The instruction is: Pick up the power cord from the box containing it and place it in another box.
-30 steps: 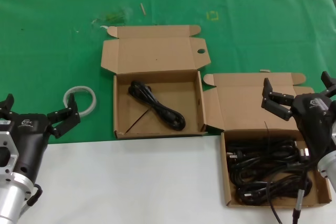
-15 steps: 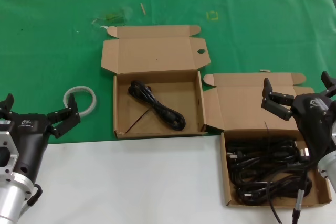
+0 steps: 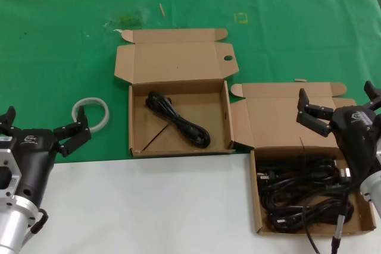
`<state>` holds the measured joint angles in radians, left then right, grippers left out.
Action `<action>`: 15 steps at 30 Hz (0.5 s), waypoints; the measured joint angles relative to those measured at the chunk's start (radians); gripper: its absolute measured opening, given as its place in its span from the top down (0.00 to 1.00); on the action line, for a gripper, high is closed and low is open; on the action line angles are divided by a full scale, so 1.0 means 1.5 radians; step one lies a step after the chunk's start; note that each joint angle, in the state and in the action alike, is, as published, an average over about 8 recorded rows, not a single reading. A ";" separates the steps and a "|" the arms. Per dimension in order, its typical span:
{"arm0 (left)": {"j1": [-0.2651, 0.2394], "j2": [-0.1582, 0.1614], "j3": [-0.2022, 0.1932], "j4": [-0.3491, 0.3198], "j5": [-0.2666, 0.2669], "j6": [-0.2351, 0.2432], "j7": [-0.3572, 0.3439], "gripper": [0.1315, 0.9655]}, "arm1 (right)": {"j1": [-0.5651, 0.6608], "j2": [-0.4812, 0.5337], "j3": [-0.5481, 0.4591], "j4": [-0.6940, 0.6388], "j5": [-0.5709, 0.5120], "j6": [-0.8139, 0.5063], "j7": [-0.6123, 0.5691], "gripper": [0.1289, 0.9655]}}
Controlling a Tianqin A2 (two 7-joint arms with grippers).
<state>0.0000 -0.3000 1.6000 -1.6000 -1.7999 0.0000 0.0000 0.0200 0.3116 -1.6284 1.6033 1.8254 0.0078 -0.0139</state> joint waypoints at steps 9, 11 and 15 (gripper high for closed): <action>0.000 0.000 0.000 0.000 0.000 0.000 0.000 0.00 | 0.000 0.000 0.000 0.000 0.000 0.000 0.000 0.00; 0.000 0.000 0.000 0.000 0.000 0.000 0.000 0.00 | 0.000 0.000 0.000 0.000 0.000 0.000 0.000 0.00; 0.000 0.000 0.000 0.000 0.000 0.000 0.000 0.00 | 0.000 0.000 0.000 0.000 0.000 0.000 0.000 0.00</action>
<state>0.0000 -0.3000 1.6000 -1.6000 -1.8000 0.0000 0.0000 0.0200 0.3116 -1.6284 1.6033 1.8254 0.0078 -0.0139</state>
